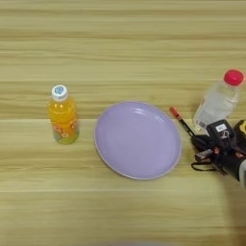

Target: Move the objects on the table

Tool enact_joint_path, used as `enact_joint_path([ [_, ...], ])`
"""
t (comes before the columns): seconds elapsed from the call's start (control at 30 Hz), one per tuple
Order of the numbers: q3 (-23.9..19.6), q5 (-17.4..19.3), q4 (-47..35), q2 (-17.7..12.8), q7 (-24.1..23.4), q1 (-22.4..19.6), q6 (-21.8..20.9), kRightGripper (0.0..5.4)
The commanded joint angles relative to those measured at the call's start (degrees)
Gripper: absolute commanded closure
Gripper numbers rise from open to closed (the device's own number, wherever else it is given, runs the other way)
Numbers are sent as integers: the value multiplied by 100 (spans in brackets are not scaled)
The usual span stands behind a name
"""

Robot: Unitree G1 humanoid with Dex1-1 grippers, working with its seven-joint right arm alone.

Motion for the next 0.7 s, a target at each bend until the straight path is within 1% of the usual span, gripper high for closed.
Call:
enact_joint_path([
  [0.03,-74,-23,-150,-171,-73,-183,-240,486],
  [0.23,-69,-24,-156,-166,-70,-180,-244,486],
  [0.3,-79,-65,-274,-190,-98,-134,-250,448],
  [0.33,-48,-270,-505,-330,-166,-67,-295,444],
  [0.37,-73,-497,-894,-530,-210,-29,-374,430],
  [0.4,-186,-542,-1254,-619,-225,-66,-246,417],
  [0.43,-291,-456,-1408,-663,-147,-147,-48,406],
  [0.47,-354,-380,-1420,-665,-86,-188,75,394],
  [0.53,-354,-213,-1364,-562,10,-127,228,375],
  [0.6,-309,-156,-1453,-425,-22,37,284,347],
  [0.7,-260,-138,-1618,-349,-54,151,279,317],
])
